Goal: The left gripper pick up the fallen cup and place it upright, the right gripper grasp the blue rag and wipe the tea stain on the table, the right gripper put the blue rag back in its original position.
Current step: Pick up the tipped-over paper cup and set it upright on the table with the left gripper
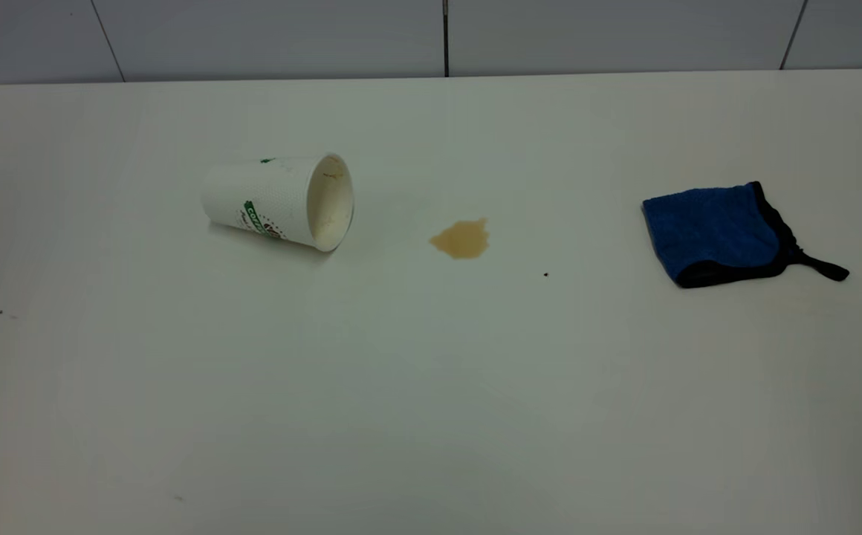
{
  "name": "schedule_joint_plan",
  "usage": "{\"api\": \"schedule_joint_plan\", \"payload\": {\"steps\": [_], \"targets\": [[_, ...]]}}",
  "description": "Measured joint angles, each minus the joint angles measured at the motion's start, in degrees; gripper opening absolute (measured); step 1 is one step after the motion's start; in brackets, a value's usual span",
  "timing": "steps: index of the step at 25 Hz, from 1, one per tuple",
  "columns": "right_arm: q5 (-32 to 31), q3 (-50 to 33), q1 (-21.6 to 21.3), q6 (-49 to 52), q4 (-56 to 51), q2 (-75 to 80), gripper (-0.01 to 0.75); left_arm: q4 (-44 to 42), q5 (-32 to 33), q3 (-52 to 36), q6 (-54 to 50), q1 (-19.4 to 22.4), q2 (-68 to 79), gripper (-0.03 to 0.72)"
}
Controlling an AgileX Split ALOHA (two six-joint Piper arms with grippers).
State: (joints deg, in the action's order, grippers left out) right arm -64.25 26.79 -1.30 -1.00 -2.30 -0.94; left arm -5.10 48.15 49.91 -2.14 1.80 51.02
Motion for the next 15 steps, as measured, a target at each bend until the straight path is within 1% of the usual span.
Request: {"api": "schedule_joint_plan", "payload": {"steps": [4,7,9,11,15], "targets": [[0.0,0.0,0.0,0.0,0.0,0.0,0.573,-2.5,-5.5,4.1,0.0,0.0,14.7,0.584],[0.0,0.0,0.0,0.0,0.0,0.0,0.573,-5.4,-9.1,6.4,-0.1,-2.2,24.2,0.584],[0.0,0.0,0.0,0.0,0.0,0.0,0.573,-9.0,-10.8,7.9,-1.6,-5.5,29.8,0.584],[0.0,0.0,0.0,0.0,0.0,0.0,0.573,-14.1,-12.5,9.3,-5.2,-9.2,34.0,0.584],[0.0,0.0,0.0,0.0,0.0,0.0,0.573,-29.0,-13.9,11.5,-18.6,-17.4,40.7,0.584]]}}
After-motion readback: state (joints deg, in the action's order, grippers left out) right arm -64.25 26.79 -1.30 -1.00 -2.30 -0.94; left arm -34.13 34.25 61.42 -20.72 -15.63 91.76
